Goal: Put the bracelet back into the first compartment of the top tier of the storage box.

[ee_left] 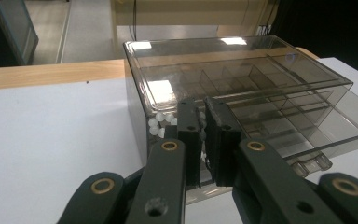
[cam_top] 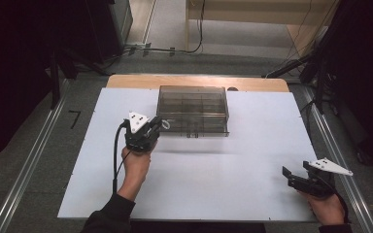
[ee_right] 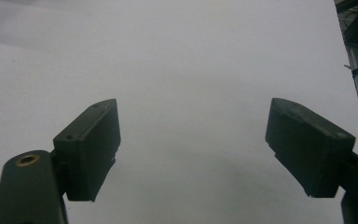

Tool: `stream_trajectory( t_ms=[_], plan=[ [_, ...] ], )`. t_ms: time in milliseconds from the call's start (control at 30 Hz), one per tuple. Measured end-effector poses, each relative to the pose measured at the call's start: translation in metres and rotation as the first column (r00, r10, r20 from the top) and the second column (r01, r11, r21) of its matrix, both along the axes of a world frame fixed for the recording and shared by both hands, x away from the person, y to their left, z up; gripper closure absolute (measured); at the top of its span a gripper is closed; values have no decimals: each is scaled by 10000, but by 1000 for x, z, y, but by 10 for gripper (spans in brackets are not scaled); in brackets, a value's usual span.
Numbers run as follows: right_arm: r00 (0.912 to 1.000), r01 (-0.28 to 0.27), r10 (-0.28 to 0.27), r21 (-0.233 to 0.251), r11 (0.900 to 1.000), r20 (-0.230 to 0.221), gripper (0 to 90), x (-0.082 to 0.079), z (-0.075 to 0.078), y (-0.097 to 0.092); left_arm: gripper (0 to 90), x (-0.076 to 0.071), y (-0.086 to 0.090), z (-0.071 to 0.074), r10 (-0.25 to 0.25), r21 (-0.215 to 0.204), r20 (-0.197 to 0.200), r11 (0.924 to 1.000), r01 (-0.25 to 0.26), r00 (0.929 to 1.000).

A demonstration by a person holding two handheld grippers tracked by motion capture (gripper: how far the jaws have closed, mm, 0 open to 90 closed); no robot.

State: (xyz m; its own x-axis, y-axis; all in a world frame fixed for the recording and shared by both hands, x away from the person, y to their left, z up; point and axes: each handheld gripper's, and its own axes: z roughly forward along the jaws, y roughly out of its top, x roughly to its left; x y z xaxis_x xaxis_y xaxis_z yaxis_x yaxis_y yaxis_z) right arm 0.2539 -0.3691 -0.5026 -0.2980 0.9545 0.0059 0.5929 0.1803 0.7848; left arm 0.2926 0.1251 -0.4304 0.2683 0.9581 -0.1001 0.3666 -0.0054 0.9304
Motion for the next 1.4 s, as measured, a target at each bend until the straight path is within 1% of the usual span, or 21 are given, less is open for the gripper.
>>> stream_trajectory(
  t_ms=[133,567,1000,1067,1133,1200,1267,1333,1400],
  plan=[
    [10000,0,0,-1,10000,-4,166,0,0,0,853,3,-2,-2,-43,86,-49,10000,44,10000],
    [10000,-31,31,-40,10000,-23,166,0,-1,0,852,11,-6,-9,-155,175,-228,9997,159,9996],
    [10000,-27,27,-34,10000,-43,166,0,-1,0,844,19,-10,-16,-246,191,-417,9995,255,9988],
    [10000,-23,23,-47,10000,-45,165,1,-1,0,829,20,-10,-16,-259,181,-385,9995,266,9989],
    [10000,-27,27,-41,10000,-62,166,1,-1,0,787,20,-9,-16,-321,130,-377,9994,326,9988],
    [10000,-27,27,-41,10000,-69,166,1,-1,0,775,20,-9,-16,-332,123,-370,9994,337,9988],
    [10000,-32,32,-43,10000,-64,166,1,-1,0,716,20,-10,-16,-404,66,-389,9992,407,9984],
    [10000,-34,33,-43,10000,-65,166,1,-1,0,699,19,-10,-16,-405,110,-371,9991,409,9985],
    [10000,-35,34,-40,10000,-72,166,1,-1,0,657,19,-10,-16,-466,71,-371,9989,468,9982]
  ],
)
